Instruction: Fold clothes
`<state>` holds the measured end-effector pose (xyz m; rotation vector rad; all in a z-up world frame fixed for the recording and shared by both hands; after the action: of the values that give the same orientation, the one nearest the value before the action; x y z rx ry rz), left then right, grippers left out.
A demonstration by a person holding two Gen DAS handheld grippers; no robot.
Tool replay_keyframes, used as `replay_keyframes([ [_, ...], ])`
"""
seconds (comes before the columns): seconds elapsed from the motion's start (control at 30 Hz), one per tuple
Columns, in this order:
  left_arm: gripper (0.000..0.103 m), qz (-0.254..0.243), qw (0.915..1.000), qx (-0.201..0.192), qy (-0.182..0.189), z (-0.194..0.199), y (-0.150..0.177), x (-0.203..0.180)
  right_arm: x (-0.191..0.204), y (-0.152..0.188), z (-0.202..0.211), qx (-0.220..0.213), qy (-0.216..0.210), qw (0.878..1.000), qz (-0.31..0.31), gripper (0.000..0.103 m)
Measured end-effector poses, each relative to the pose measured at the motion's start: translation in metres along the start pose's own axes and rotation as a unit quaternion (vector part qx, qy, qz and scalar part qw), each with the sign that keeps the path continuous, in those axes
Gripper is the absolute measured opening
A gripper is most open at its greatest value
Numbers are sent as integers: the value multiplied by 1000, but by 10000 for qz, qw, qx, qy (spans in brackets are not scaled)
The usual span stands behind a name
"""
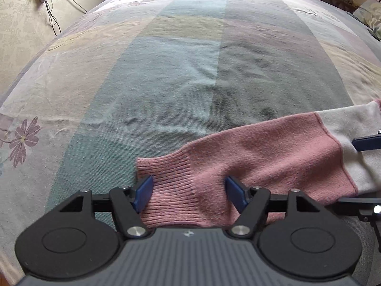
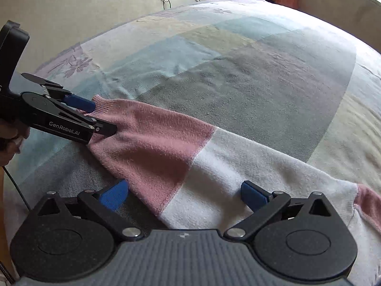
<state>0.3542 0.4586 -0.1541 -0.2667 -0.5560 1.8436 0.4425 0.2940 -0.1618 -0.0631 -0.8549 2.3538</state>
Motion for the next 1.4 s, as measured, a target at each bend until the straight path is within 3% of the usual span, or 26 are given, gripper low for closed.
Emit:
replay_keyframes([
  [0.13, 67, 370, 9991, 114, 177, 6, -3, 11, 43, -5, -13, 82, -546, 9958, 735, 103],
  [0.2, 67, 241, 9993, 4, 278, 15, -9, 3, 45, -8, -13, 114, -732, 9953, 631, 103],
  [0.27, 67, 167, 9977, -128, 645, 25, -17, -14, 37, -10, -6, 91, -690, 9962, 516, 103],
  [0.37, 67, 30, 9902, -274, 1372, 36, -25, -52, 8, -2, 23, 6, -252, 9995, 197, 103],
  [0.43, 67, -94, 9821, -315, 1853, 37, -25, -81, -19, 10, 44, -18, 285, 9996, 49, 103],
  [0.6, 67, -179, 9644, -261, 2624, 28, -18, -136, -92, 57, 77, 238, 1384, 9892, -419, 103],
  [0.67, 67, -201, 9655, -48, 2596, 17, -9, -143, -113, 75, 81, 346, 1684, 9831, -621, 103],
  [0.73, 69, -508, 9681, -142, 2449, 23, 0, -144, -126, 92, 81, 463, 1860, 9780, -827, 103],
  [0.87, 69, -1027, 9738, 180, 2021, 37, 21, -139, -132, 114, 88, 245, 1743, 9758, -1301, 103],
  [1.1, 71, -1269, 9627, -73, 2388, 42, -12, -191, -128, 117, 89, -126, 1773, 9771, -1165, 103],
  [1.27, 72, -1712, 9673, -206, 1860, 31, 16, -202, -129, 118, 92, -168, 1703, 9792, -1095, 103],
  [1.4, 76, -1674, 9708, -128, 1712, 40, 14, -191, -128, 121, 98, -100, 1495, 9837, -995, 103],
])
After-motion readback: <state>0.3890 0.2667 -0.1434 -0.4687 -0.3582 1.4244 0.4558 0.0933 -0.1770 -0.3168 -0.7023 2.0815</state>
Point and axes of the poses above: each gripper's, at about its wrist camera, not at the fingertips, and z roughly against the way its jaws point, x to its left, y to its underside, the point moved 8 cm from there along -z, roughly the way its jaws point, and after that the axes turned 2 degrees about z, right-handed, at the moved point
